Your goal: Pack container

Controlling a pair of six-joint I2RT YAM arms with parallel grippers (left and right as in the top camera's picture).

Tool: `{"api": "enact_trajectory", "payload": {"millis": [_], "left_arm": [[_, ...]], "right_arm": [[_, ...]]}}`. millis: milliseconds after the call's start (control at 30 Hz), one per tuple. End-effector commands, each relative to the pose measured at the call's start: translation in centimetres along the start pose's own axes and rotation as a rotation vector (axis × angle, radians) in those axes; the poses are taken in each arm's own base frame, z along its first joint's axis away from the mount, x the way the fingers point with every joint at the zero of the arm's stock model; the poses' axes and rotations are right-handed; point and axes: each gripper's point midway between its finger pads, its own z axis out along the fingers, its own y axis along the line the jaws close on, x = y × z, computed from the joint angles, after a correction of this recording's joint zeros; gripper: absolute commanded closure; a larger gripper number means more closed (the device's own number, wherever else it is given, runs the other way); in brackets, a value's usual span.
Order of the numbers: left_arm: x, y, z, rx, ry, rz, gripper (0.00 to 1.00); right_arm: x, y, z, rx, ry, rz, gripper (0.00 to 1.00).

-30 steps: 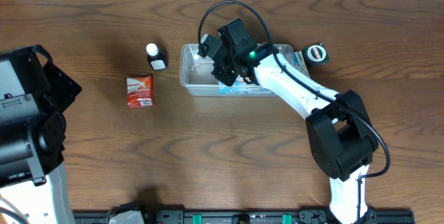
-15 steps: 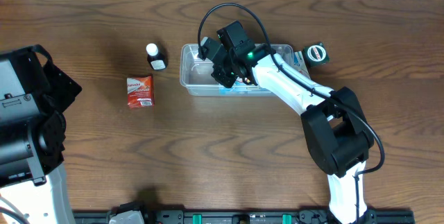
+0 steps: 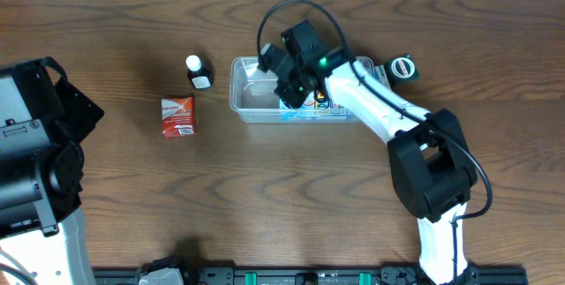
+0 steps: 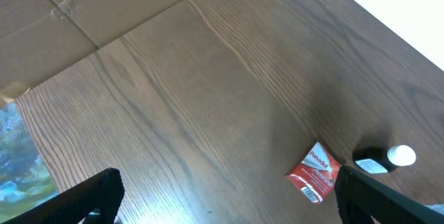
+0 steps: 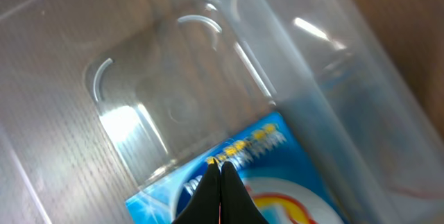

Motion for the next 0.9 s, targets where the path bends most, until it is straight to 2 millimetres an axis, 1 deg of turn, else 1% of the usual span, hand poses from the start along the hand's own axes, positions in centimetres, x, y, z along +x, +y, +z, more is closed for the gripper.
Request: {"api": "enact_trajectory", "payload": {"millis": [0,100,167,233,367,400,467,633,733,867], "left_arm": [[-0.6,0.3,-0.3,-0.010,-0.019,-0.005,0.02],[-0.6,0.3,-0.3,-0.010,-0.019,-0.005,0.02],[-0.6,0.3,-0.3,-0.010,-0.019,-0.005,0.02],[-0.6,0.3,-0.3,-0.010,-0.019,-0.005,0.02],[-0.6,0.3,-0.3,-0.010,-0.019,-0.005,0.02],[-0.6,0.3,-0.3,-0.010,-0.019,-0.005,0.02],[-0.6,0.3,-0.3,-0.010,-0.019,-0.005,0.02],[-0.6,0.3,-0.3,-0.010,-0.019,-0.005,0.02],[-0.6,0.3,-0.3,-0.010,-0.019,-0.005,0.02],[-0.6,0.3,-0.3,-0.010,-0.019,-0.005,0.02]], "right_arm": [[-3.2,-1.6,-2.8,0.030,-0.063,-0.010,0.99],[-3.7,-2.0,-5.0,0.027,-0.038,0.003,0.99],[-3.3,-2.2,-6.0,0.020,-0.009,0.019,0.99],[-2.1,-2.4,-6.6,0.006,0.039,0.043,0.99],[2.1,-2.0,-6.9,-0.048,0.184,0.108,0.99],[2.8,-2.0,-7.1,-0.057,0.210,0.121,0.99],[3.9,-1.9,-7.0,-0.072,0.249,0.140,0.99],[4.3,-1.7,-6.3,-0.084,0.267,0.131,0.99],[4.7,-0.8,-5.1,-0.107,0.295,0.102,0.99],[5.7,0.3,-3.1,-0.136,0.348,0.020,0.99]]}}
